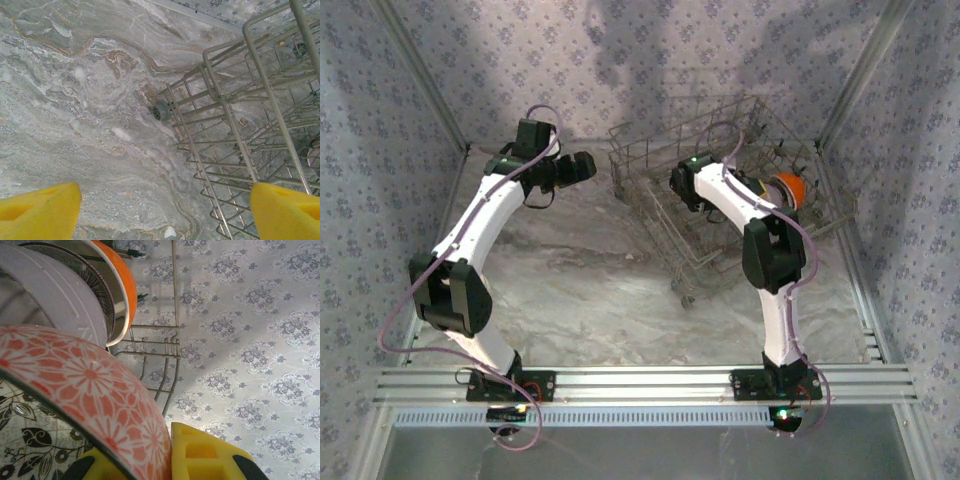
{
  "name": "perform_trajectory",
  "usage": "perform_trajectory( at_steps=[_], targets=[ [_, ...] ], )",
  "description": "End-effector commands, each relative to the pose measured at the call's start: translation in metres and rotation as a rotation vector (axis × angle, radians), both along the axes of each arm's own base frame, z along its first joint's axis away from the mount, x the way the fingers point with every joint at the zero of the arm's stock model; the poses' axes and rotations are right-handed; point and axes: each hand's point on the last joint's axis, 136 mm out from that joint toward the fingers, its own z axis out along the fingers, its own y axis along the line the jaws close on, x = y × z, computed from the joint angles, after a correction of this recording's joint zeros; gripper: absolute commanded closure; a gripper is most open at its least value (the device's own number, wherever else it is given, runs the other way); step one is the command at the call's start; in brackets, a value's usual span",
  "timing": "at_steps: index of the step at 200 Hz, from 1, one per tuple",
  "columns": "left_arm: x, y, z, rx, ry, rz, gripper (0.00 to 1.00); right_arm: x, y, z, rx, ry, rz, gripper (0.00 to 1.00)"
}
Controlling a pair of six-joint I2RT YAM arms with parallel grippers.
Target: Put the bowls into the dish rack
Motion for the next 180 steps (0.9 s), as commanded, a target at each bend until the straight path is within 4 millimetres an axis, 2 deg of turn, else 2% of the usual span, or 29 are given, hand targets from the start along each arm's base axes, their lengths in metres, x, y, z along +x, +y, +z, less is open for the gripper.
perform_trajectory(
  at_steps=[1, 67, 125, 180],
  targets=[
    [-0.002, 0.001, 0.022, -0.019, -0.056, -0.011, 0.13, 0.0, -0.005, -0.022, 0.013, 0.037, -0.05, 1.0],
    [-0.003, 0.0, 0.02, -0.025, -0.047, -0.014, 0.13, 0.009, 0.007, -0.026, -0.01, 0.046, -0.007, 1.0],
    [-0.004, 0.0, 0.021, -0.033, -0.045, -0.009, 0.13, 0.014, 0.015, -0.017, -0.016, 0.011, 0.026, 1.0],
    [-0.009, 0.003, 0.019, -0.027, -0.044, -0.001, 0.13, 0.014, 0.022, -0.029, -0.032, 0.056, 0.047, 1.0]
  ],
)
